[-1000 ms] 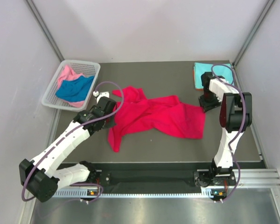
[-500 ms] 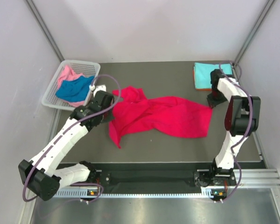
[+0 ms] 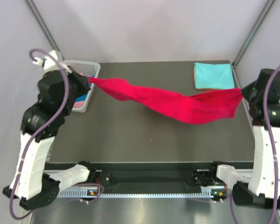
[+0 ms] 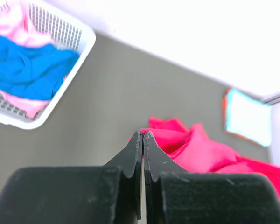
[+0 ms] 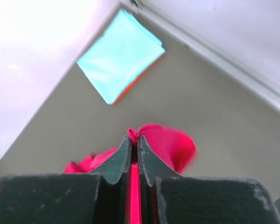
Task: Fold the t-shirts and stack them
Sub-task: Flatten the tshirt out
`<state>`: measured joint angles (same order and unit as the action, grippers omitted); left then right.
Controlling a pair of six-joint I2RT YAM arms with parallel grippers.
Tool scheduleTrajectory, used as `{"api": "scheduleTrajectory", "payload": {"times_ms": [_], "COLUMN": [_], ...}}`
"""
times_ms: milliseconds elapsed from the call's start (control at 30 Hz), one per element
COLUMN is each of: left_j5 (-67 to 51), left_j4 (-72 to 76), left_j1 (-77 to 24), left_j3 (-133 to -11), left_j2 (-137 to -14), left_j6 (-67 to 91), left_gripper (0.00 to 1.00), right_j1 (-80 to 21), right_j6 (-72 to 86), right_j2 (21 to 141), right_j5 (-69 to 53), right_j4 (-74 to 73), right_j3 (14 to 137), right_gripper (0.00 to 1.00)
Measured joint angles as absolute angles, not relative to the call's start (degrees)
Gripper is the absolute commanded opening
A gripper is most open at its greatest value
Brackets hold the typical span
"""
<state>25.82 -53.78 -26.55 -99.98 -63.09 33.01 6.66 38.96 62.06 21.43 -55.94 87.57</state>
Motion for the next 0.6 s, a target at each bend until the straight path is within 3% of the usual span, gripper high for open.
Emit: {"api": "scheduleTrajectory", "payload": {"times_ms": [167,267,500,600], "left_j5": [24.4,22.2,12.8,6.8], "left_j4": [-54.1,-53.8,-50.9,-49.7], "left_j1": [-26.5,-26.5,-26.5,-26.5], "left_j3": [-100.7,-94.4,-63.3,-50.2], "left_j2": [-55.5,-48.6,-38.2,-37.6], "left_j6": [33.8,35.2,40.5,43.4], "left_gripper": [0.0,0.0,0.0,0.0], "right_j1": [7.0,7.0,7.0,7.1], "right_j6": [35.5,34.9,34.7,34.8], "right_j2": [55.8,56.1,66.4,72.8], "right_j5": [20.1,18.3,17.5,18.5], "right_j4": [-55.5,-53.8,-51.5,-49.7], "right_j3": [86.3,79.5,64.4,63.1], "right_gripper": [0.0,0.0,0.01,0.15]}}
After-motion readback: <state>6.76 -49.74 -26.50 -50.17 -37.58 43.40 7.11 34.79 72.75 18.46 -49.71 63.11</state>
